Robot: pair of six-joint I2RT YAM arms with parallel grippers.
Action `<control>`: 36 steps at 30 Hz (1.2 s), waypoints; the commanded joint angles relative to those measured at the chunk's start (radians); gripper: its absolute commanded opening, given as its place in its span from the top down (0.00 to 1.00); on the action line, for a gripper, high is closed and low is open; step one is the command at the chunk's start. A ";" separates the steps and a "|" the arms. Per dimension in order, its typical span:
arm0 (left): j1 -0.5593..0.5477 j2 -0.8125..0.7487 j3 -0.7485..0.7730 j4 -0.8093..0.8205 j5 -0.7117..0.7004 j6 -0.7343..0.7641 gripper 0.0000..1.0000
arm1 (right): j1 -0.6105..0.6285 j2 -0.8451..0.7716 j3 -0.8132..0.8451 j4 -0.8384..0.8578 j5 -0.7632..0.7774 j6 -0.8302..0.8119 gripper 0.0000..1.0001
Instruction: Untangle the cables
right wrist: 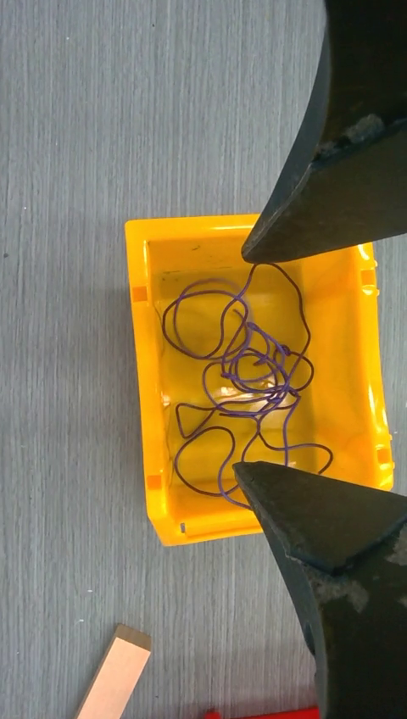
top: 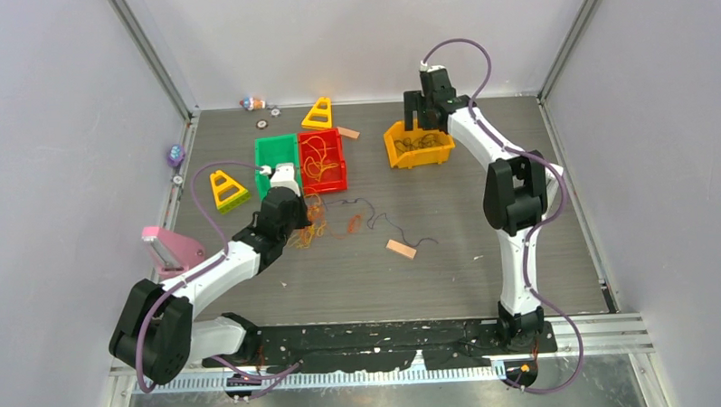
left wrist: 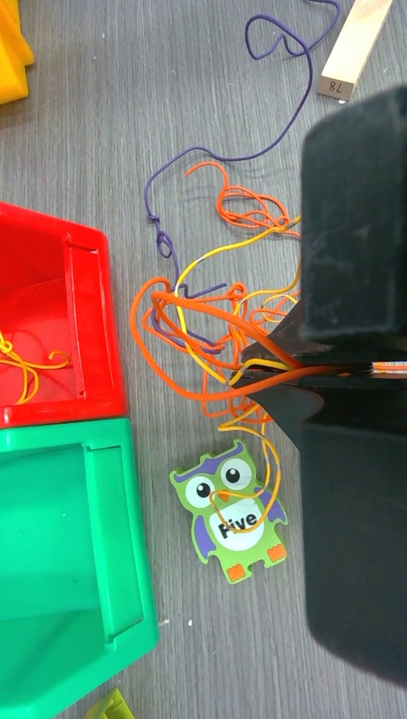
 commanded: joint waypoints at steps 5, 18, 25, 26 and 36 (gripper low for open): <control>0.004 -0.024 0.010 0.062 0.009 0.011 1.00 | 0.001 -0.235 -0.155 0.097 -0.156 0.027 0.05; 0.005 -0.031 0.010 0.058 0.015 0.011 1.00 | 0.235 -0.608 -0.694 0.078 -0.197 0.152 0.05; 0.004 -0.031 0.009 0.058 0.020 0.009 1.00 | 0.394 -0.627 -0.809 0.128 -0.088 0.423 0.05; 0.004 -0.030 0.008 0.060 0.022 0.007 1.00 | 0.420 -0.616 -0.816 0.148 -0.083 0.446 0.05; 0.004 -0.028 0.008 0.059 0.027 0.003 1.00 | 0.497 -0.460 -0.796 0.196 0.063 0.601 0.04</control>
